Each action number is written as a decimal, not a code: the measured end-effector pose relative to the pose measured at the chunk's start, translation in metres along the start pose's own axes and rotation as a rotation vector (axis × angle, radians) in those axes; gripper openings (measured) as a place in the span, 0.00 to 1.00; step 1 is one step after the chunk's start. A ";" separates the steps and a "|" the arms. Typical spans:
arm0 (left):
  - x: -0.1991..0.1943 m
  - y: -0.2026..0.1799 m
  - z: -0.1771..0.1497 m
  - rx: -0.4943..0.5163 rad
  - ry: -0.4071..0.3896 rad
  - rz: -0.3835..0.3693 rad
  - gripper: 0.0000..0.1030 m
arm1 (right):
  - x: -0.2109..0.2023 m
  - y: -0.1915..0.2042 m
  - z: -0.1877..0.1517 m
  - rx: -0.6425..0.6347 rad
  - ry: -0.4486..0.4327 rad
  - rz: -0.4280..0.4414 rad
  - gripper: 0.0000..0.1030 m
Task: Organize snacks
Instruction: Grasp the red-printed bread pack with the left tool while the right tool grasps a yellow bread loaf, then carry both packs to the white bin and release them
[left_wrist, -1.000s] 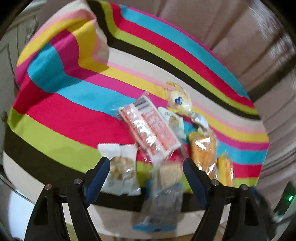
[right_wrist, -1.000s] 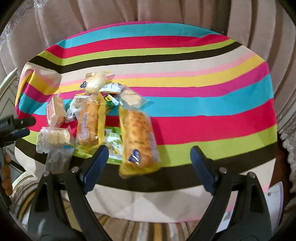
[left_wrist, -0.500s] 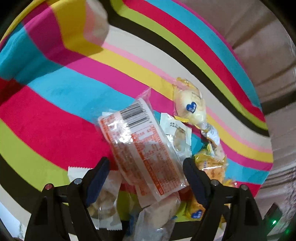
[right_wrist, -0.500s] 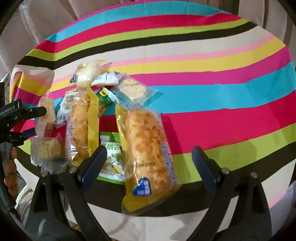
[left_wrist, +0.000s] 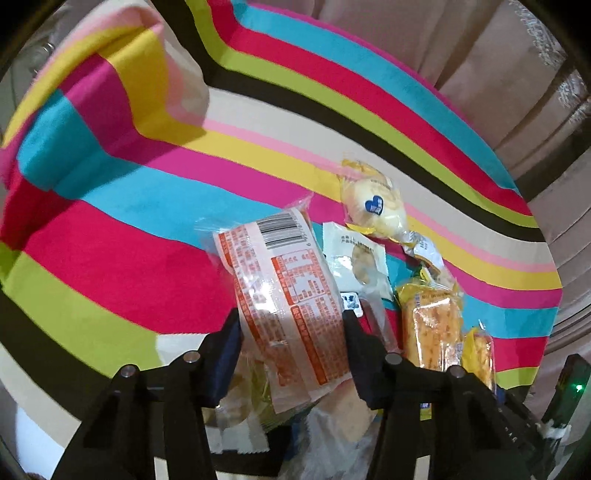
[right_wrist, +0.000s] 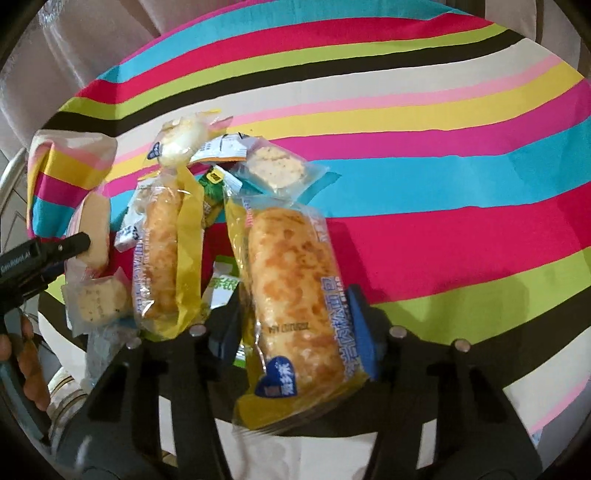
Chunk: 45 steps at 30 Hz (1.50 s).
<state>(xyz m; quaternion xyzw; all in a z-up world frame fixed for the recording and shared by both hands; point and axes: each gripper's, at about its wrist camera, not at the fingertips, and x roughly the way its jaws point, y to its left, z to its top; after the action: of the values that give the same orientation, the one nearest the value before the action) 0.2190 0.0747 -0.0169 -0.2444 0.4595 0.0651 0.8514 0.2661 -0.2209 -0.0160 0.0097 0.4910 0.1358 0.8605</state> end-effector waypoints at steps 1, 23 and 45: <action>-0.005 0.000 -0.002 0.006 -0.017 0.011 0.51 | -0.003 -0.001 -0.001 0.005 -0.008 0.014 0.54; -0.075 -0.060 -0.023 0.164 -0.207 -0.053 0.51 | -0.082 -0.044 -0.019 0.125 -0.174 0.161 0.53; -0.043 -0.237 -0.125 0.568 0.102 -0.376 0.51 | -0.153 -0.174 -0.084 0.344 -0.219 0.001 0.53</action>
<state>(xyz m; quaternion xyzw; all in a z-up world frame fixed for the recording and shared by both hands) 0.1804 -0.1869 0.0452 -0.0807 0.4481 -0.2357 0.8586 0.1606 -0.4349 0.0430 0.1713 0.4106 0.0484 0.8943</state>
